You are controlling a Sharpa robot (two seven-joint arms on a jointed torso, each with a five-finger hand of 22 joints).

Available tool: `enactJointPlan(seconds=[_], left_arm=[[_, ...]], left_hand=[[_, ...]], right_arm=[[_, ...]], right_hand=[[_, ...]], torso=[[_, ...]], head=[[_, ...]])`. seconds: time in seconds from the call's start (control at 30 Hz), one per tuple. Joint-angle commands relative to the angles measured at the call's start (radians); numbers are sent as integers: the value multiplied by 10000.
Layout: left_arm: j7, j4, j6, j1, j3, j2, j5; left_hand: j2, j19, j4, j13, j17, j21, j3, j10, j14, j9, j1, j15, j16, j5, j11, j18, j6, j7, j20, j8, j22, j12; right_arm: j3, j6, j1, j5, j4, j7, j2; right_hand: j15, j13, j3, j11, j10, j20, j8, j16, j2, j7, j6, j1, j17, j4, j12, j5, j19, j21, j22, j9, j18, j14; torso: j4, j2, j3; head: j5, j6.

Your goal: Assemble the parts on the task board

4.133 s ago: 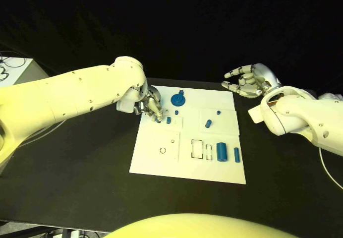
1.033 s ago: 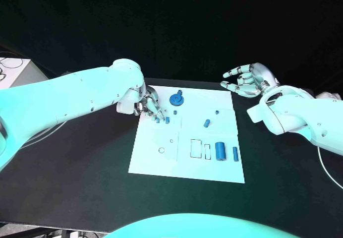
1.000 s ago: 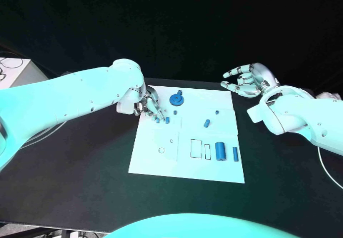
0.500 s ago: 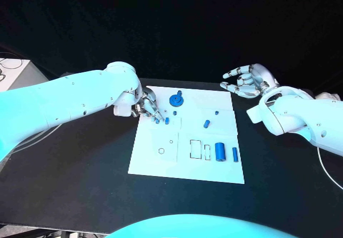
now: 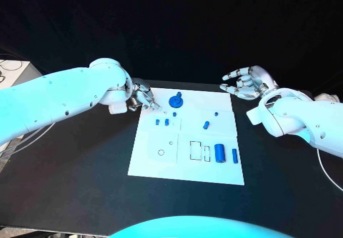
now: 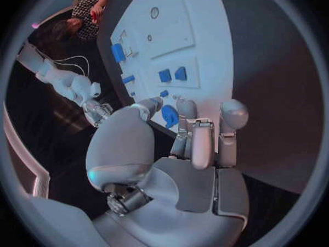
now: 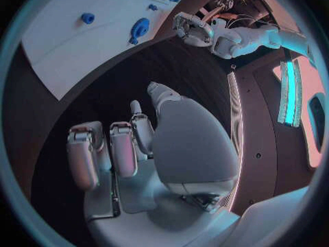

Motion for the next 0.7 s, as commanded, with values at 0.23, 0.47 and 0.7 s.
enactJointPlan(seconds=[0.23,0.47,0.7], left_arm=[[3550,854,-3430,-272,-37,-342,180],[5609,919,-5686,-1046,-241,-251,-1819],[5919,611,-5848,-1330,-428,107,-3435]], left_hand=[[-41,-2207,-247,-1295,-2993,-2676,496,-1701,-2596,-1213,2469,643,-2327,9,694,595,-1129,722,508,-1113,-3175,-1665],[-400,-2460,-1294,-2348,-4231,-2595,1297,-2304,-3674,-2572,3560,816,-2895,-59,918,599,-1119,914,630,-1930,-3060,-2681],[-638,-2658,-1529,-3302,-5289,-2449,1285,-2453,-4220,-3577,3387,896,-3242,-170,998,614,-906,774,727,-2592,-2930,-3714]], right_arm=[[3,51,-14,-30,-9,97,-44],[3,50,-25,-16,-30,125,-79],[3,65,-60,-52,-32,145,-60]], right_hand=[[61,492,57,4,-78,22,45,-46,-52,-2,-88,-2,1661,-15,-21,51,1046,44,2635,-15,-66,553],[61,492,57,4,-78,22,45,-46,-52,-2,-88,-2,1661,-15,-21,51,1046,44,2635,-15,-66,553],[61,492,57,4,-78,22,45,-46,-52,-2,-88,-2,1661,-15,-21,51,1046,44,2635,-15,-66,553]], torso=[[18,12,-3],[13,13,-28],[-23,15,2]], head=[[-98,191],[-184,366],[-194,469]])
